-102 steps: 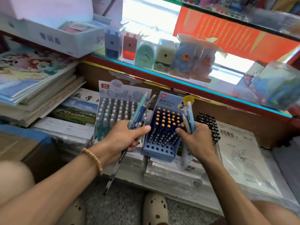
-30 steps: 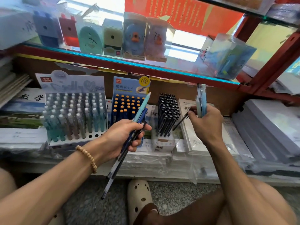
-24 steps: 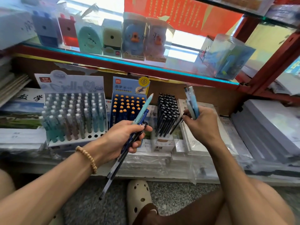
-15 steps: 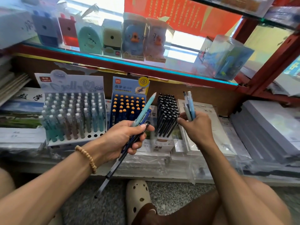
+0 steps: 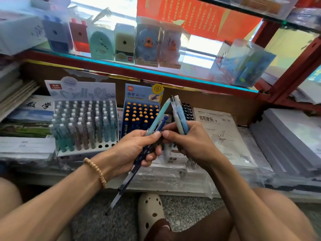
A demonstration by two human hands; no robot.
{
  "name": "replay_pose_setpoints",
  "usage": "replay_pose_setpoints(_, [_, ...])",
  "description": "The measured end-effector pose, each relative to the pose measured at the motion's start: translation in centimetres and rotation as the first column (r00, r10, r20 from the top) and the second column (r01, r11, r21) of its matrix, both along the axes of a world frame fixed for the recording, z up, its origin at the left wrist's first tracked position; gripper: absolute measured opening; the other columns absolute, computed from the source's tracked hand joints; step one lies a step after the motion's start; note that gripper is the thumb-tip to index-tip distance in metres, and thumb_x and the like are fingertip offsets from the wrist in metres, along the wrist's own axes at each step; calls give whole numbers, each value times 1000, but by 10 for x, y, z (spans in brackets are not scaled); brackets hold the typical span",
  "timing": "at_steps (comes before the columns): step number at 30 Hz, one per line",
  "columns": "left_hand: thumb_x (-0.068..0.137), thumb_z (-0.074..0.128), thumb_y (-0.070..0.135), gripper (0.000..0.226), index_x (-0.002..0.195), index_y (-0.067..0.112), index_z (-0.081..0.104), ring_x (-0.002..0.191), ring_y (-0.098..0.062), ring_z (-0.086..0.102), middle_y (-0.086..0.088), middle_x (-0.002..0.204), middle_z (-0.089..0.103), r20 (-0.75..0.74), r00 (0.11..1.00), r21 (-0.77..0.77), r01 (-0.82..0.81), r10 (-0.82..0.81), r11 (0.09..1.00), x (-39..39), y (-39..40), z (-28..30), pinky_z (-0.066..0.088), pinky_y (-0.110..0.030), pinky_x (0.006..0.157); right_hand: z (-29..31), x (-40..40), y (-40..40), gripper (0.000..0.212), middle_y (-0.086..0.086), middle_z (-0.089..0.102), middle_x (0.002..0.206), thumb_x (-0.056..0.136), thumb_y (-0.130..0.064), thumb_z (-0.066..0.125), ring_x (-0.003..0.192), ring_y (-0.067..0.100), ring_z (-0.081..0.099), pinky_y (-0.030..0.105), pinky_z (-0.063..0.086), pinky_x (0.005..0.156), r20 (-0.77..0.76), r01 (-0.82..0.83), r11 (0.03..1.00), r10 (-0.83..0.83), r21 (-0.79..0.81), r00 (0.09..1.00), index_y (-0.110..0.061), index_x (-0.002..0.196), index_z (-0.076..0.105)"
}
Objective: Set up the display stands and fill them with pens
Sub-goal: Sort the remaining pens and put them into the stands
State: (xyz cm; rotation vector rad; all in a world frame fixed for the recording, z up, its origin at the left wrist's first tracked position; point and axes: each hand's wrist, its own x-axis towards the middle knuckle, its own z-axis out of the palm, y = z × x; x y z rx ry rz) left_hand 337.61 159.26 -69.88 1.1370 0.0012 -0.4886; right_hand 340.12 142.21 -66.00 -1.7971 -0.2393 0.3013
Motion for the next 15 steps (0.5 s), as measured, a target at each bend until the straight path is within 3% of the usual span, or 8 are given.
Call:
replay_pose_setpoints(3, [100, 46, 25, 32, 104, 0, 64, 41, -9, 44, -6, 62, 55, 4, 1000, 42, -6, 6, 999, 0, 5, -1, 34, -17, 34, 0, 11, -10, 4, -4, 63, 60, 89, -7, 69, 43, 4, 48, 18, 36, 39, -20, 112, 990, -111, 86, 994, -5, 92, 69])
replay_pose_setpoints(7, [101, 45, 25, 30, 105, 1, 63, 42, -7, 39, -1, 60, 49, 9, 1000, 107, 9, -10, 994, -1, 9, -4, 30, -16, 35, 0, 22, -23, 5, -6, 51, 52, 88, -5, 70, 40, 8, 37, 22, 32, 40, -42, 266, 939, -263, 219, 964, -5, 93, 68])
replay_pose_setpoints(11, [103, 44, 25, 30, 106, 1, 62, 43, -7, 38, 1, 60, 49, 26, 1000, 194, -1, -5, 981, 1, 4, -3, 29, -16, 35, -2, 23, -28, 9, 2, 59, 63, 83, -3, 74, 40, 8, 41, 20, 35, 38, -24, 323, 904, -330, 280, 944, -8, 87, 68])
replay_pose_setpoints(15, [104, 43, 26, 30, 106, 2, 62, 43, -8, 39, 1, 60, 50, 2, 996, 257, -82, 85, 963, 4, 5, -8, 28, -18, 35, 0, 34, -46, 12, 6, 62, 69, 82, -4, 77, 40, 8, 42, 20, 36, 39, 63, 501, 811, -541, 303, 839, -13, 80, 69])
